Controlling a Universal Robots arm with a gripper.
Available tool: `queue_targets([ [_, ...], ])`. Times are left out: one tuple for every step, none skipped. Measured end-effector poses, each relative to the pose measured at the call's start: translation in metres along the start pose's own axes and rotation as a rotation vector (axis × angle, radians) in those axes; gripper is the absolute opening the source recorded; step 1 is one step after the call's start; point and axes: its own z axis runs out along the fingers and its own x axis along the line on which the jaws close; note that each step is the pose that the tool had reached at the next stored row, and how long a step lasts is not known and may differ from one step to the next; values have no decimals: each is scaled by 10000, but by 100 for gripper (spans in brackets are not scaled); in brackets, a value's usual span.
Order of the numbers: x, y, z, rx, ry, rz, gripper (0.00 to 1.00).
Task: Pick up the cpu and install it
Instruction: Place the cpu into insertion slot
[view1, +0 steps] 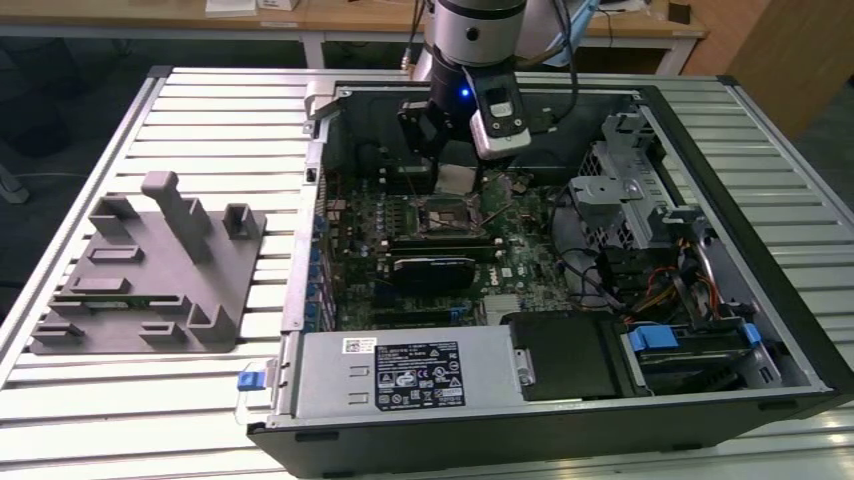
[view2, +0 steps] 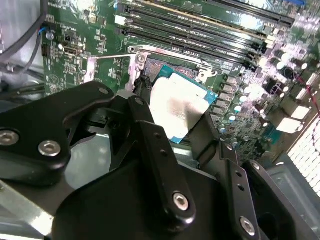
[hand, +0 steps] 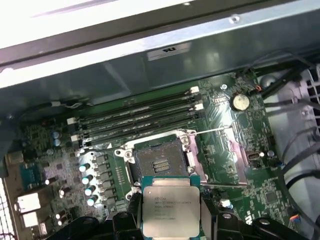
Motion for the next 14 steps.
queue_targets([
  [0, 0, 0, 0, -6, 114, 55],
  [0, 0, 0, 1, -10, 225, 55],
  [0, 0, 0, 1, -15, 331, 55],
  [0, 0, 0, 1, -20, 433, 55],
  [0, 0, 0, 1, -26, 544, 55],
  [0, 0, 0, 2, -31, 653, 55],
  [0, 0, 0, 1, -35, 753, 55],
  [0, 0, 0, 2, -44, 930, 55],
  [0, 0, 0, 2, -47, 1004, 55],
  [0, 0, 0, 2, -50, 1074, 55],
  [0, 0, 0, 3, -54, 1151, 55],
  [0, 0, 0, 3, -58, 1227, 55],
  [0, 0, 0, 2, -61, 1309, 55],
  [0, 0, 0, 4, -65, 1396, 55],
])
